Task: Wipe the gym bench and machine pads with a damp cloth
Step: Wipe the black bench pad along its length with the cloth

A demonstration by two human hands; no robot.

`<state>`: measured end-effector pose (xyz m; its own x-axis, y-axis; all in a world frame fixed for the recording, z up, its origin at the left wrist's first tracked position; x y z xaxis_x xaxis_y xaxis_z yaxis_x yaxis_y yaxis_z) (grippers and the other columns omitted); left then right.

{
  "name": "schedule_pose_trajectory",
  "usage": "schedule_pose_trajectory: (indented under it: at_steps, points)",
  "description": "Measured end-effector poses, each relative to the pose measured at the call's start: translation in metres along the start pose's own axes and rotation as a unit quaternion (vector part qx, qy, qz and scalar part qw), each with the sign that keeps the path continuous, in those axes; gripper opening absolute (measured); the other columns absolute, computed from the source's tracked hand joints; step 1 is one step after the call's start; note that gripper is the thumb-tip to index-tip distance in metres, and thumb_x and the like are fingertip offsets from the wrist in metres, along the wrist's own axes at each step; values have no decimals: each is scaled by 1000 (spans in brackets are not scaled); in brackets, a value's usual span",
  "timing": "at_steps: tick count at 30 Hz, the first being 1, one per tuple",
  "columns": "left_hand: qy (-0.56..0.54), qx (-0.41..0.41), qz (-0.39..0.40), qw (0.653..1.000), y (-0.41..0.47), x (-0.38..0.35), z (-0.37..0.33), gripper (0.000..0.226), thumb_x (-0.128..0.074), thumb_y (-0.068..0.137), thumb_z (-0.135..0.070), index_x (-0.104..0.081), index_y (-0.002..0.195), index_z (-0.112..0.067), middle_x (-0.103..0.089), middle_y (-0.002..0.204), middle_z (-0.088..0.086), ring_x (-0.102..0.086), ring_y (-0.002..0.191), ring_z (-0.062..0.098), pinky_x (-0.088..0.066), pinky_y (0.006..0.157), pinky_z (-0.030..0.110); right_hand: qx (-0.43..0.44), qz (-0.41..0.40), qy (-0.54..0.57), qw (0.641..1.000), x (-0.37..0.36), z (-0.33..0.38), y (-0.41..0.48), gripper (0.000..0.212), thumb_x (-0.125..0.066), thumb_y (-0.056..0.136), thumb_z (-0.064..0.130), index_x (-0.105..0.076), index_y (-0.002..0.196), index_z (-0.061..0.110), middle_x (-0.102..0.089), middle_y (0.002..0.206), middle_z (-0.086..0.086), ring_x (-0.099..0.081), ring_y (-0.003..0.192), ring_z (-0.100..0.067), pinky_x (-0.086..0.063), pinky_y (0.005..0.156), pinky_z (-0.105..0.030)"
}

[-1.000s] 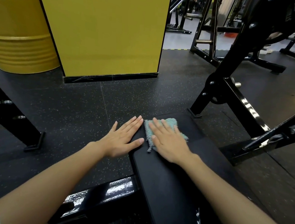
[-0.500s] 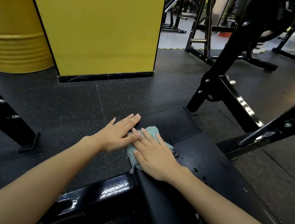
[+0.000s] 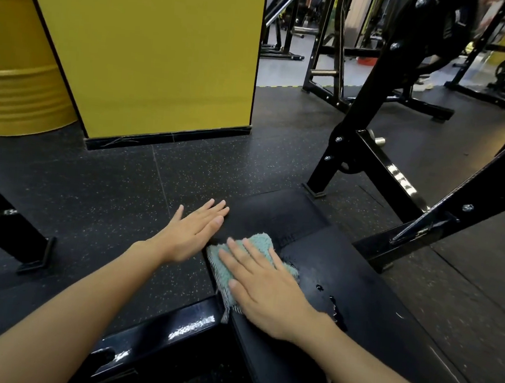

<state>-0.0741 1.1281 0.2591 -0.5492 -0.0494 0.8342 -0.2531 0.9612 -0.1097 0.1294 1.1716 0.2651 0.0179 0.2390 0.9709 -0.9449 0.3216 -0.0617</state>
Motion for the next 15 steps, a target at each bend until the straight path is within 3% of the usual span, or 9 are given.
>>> schedule_pose_trajectory:
  at_steps: [3, 7, 10, 13, 15]
  points:
    - [29, -19, -4, 999, 7, -4, -7, 54, -9, 104, -46, -17, 156, -34, -6, 160, -27, 9, 145, -10, 20, 119, 45, 3, 16, 7, 1000, 4, -4, -28, 64, 0, 93, 49, 1, 156, 38, 13, 161, 20, 21, 147, -1, 21, 114, -28]
    - [73, -38, 0, 997, 13, -13, -14, 51, -12, 107, -41, -9, 157, -33, 2, 160, -27, 15, 146, -6, 19, 118, 45, -14, 21, 3, 1000, 10, -25, -26, 64, 2, 92, 51, 2, 155, 41, 14, 159, 24, 23, 144, 3, 17, 116, -27]
    - [113, -46, -4, 993, 13, -15, -13, 51, -15, 107, -40, -3, 157, -35, 8, 160, -27, 18, 147, -3, 16, 119, 46, -82, 11, -25, 996, 20, -67, -16, 72, 9, 86, 56, 2, 156, 39, 12, 161, 21, 22, 140, 5, 7, 122, -35]
    - [135, -48, -3, 990, 12, -15, -14, 52, -15, 107, -40, 0, 157, -35, 11, 160, -26, 19, 147, -1, 15, 120, 47, -177, 11, -39, 983, 31, -108, -6, 53, -12, 106, 42, 2, 157, 35, 11, 163, 17, 14, 148, -3, 6, 122, -40]
    - [140, -48, -6, 989, 13, -15, -13, 52, -14, 107, -40, 1, 157, -35, 11, 160, -26, 19, 147, -1, 14, 121, 47, -214, -9, -39, 976, 31, -116, 1, 53, -17, 107, 37, 1, 157, 34, 9, 164, 15, 10, 150, -7, 5, 121, -41]
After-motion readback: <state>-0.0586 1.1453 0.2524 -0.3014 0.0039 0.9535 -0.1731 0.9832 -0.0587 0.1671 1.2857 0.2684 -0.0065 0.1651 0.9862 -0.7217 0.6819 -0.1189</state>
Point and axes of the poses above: each hand's wrist, its own y-axis towards the middle knuckle, its own x-axis out of the back of the hand, z = x × y, the point moved 2 cm from there along y, towards the middle knuckle
